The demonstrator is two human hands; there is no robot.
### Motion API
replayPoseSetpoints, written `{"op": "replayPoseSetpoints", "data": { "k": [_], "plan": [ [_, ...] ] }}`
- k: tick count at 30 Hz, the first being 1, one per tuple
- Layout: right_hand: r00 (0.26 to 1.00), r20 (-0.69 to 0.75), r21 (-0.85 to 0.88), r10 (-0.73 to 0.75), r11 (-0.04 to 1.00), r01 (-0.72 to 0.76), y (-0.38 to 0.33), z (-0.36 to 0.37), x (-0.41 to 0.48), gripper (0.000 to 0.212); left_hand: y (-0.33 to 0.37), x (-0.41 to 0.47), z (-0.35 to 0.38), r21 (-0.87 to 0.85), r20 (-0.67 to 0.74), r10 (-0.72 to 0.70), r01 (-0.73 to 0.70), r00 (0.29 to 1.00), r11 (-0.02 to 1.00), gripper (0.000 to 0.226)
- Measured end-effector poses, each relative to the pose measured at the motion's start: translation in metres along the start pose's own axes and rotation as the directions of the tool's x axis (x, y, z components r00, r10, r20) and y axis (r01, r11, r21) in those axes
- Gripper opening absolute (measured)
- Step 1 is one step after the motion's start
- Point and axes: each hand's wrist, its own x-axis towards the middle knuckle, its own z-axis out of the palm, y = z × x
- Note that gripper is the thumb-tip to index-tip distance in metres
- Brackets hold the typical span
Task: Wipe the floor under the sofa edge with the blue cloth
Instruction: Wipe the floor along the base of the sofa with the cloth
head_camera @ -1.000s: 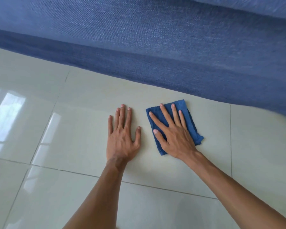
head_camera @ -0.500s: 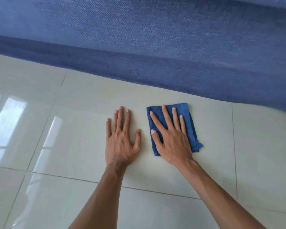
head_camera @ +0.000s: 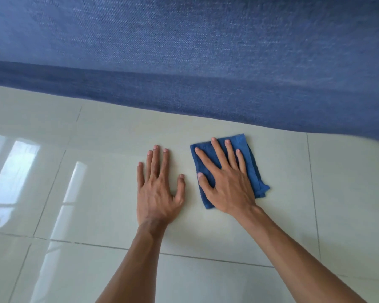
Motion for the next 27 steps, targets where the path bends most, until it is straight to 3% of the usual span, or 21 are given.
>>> {"op": "replayPoseSetpoints", "data": {
  "k": [4,8,11,13,16,18,21,24,27],
  "plan": [
    [0.991,-0.028,0.052,0.131,0.99,-0.13,-0.009,-0.002,0.032,0.06,0.0,-0.001,0.0,0.0,0.003,-0.004,0.004,1.0,1.0,0.074],
    [0.998,0.01,0.021,0.057,0.998,-0.057,-0.01,0.004,-0.026,0.061,0.001,-0.001,0.0,-0.009,0.003,-0.009,0.009,1.0,1.0,0.074],
    [0.999,-0.034,0.023,0.03,0.999,-0.029,-0.002,-0.001,0.019,0.061,0.001,0.0,-0.001,-0.011,-0.002,-0.004,0.004,1.0,1.0,0.075],
    [0.996,-0.036,0.023,0.085,0.996,-0.085,-0.001,-0.007,0.04,0.059,-0.001,0.0,-0.001,-0.011,0.005,-0.011,0.011,1.0,1.0,0.074],
    [0.988,-0.041,0.017,0.15,0.989,-0.15,-0.007,0.0,-0.004,0.06,0.001,-0.001,-0.001,-0.008,0.0,-0.006,0.006,1.0,1.0,0.073],
    [0.993,-0.001,0.005,0.119,0.993,-0.119,-0.011,0.004,-0.035,0.061,0.0,0.0,-0.001,-0.011,0.004,-0.001,0.001,1.0,1.0,0.073],
    [0.995,-0.03,0.011,0.09,0.996,-0.09,-0.003,0.002,0.01,0.062,-0.001,0.0,-0.002,-0.008,0.005,-0.005,0.006,1.0,1.0,0.073],
    [0.978,-0.054,0.042,0.203,0.979,-0.201,-0.013,0.0,0.037,0.06,-0.002,-0.001,-0.001,-0.021,0.003,-0.009,0.009,1.0,1.0,0.072],
    [0.997,-0.01,0.008,0.082,0.997,-0.082,-0.011,0.001,-0.013,0.06,-0.001,-0.002,-0.002,-0.025,0.001,0.002,-0.002,1.0,1.0,0.072]
  ]
}}
